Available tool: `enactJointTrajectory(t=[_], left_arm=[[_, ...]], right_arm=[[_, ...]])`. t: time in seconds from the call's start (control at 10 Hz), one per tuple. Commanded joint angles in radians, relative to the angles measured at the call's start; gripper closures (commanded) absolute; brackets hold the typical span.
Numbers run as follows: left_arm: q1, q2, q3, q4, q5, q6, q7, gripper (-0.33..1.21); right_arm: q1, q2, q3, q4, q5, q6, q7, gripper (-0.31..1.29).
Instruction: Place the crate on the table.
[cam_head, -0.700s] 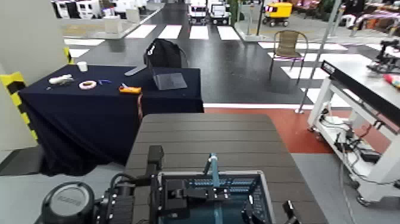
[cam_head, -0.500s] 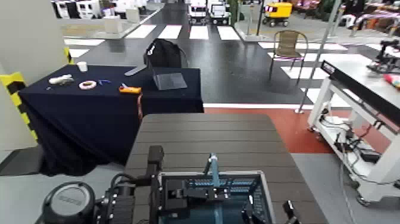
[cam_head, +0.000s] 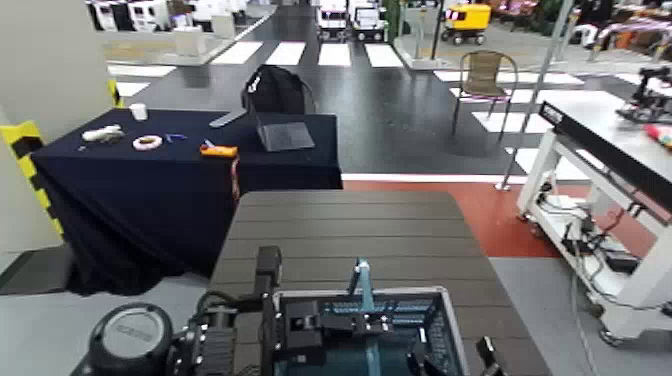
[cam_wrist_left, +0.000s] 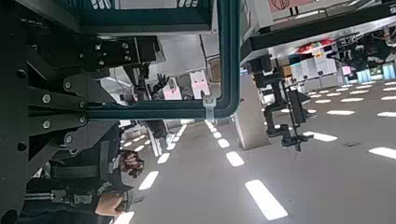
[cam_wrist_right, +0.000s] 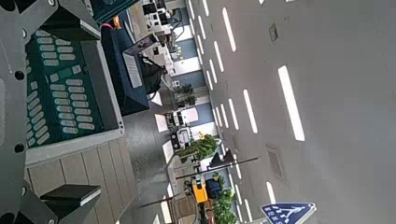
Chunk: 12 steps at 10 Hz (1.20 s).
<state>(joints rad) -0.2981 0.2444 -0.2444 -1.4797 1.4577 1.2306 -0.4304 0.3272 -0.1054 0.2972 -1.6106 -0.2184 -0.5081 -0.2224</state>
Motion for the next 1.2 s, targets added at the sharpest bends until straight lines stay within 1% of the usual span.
enactJointTrajectory(t=[0.1,0.4,0.5,0.6,0.7,0.9,1.0,1.2], left_arm=[[-0.070,-0.005,-0.047,0.062,-0.002,-0.049,-0.004,1.20],[-0.151,-0.025,-0.070,0.157,-0.020,-0.117,-0.005,1.20],[-0.191,-0.031,-0.085,0.196,-0.053,-0.125,-0.039,1.20],[-0.231,-0.039,-0.105,0.245,-0.096,-0.134,-0.090,1.20],[-0.268,-0.043,-0.142,0.300,-0.105,-0.148,-0.130,1.20],[-0.340,-0.057,-0.213,0.411,-0.163,-0.169,-0.257,1.20],[-0.369,-0.068,-0.243,0.461,-0.209,-0.194,-0.317,1.20],[-0.407,-0.088,-0.303,0.556,-0.235,-0.286,-0.413,1.20]], right_arm=[[-0.004,0.000,0.003,0.003,-0.004,-0.003,0.000,0.14],[-0.004,0.000,0.007,0.006,-0.007,-0.006,-0.002,0.14],[-0.005,0.000,0.007,0.006,-0.009,-0.006,0.000,0.14],[-0.005,0.000,0.008,0.008,-0.009,-0.006,0.000,0.14],[-0.007,-0.002,0.011,0.008,-0.010,-0.007,0.000,0.14],[-0.008,-0.002,0.014,0.009,-0.013,-0.009,0.000,0.14],[-0.008,-0.002,0.014,0.011,-0.013,-0.010,0.000,0.14],[-0.011,-0.005,0.019,0.012,-0.016,-0.012,0.000,0.14]])
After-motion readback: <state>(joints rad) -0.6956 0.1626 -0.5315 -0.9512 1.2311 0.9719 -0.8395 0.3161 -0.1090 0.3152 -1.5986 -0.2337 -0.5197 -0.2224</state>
